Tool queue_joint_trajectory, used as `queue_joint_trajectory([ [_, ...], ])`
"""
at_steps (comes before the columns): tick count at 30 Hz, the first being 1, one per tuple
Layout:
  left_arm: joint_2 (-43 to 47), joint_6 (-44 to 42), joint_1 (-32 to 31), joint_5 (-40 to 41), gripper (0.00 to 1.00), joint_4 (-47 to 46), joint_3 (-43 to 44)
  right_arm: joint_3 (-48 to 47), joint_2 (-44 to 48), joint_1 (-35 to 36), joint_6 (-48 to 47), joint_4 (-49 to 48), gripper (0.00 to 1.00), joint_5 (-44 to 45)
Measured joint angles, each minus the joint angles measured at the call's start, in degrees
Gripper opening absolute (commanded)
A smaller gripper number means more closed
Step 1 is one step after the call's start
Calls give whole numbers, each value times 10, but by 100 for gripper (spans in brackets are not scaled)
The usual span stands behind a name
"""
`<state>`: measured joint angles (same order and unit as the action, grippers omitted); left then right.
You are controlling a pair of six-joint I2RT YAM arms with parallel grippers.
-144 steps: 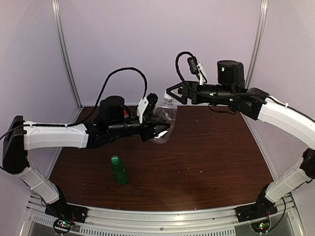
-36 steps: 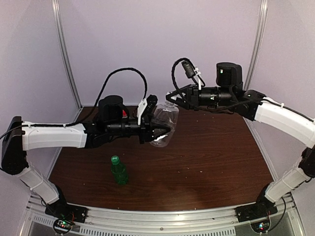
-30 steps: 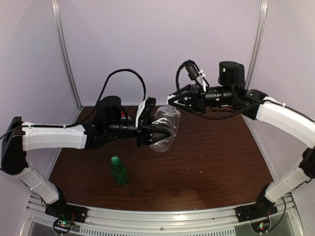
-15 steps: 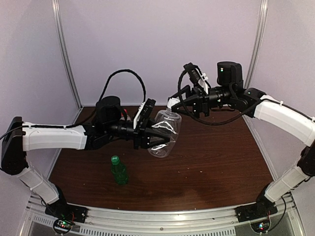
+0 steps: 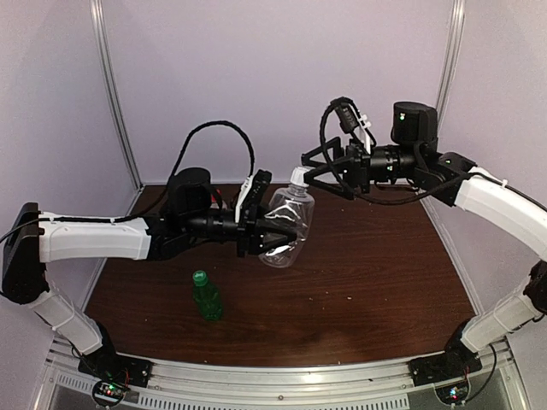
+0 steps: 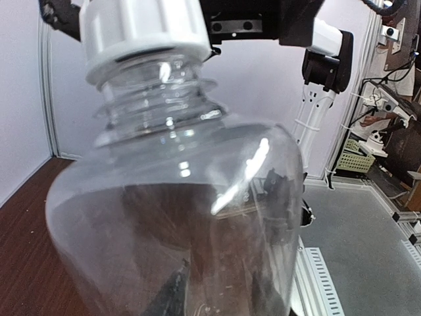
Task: Unscrew the bottle caps
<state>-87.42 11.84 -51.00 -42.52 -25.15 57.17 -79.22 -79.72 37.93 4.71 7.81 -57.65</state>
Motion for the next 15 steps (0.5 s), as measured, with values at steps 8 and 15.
queue_joint_trajectory([
  [8,0,-3,0,63,35,14,6,1,26,1,64,-3,91,89],
  [15,0,-4,0,113,35,30,7,-4,23,26,141,15,92,258],
])
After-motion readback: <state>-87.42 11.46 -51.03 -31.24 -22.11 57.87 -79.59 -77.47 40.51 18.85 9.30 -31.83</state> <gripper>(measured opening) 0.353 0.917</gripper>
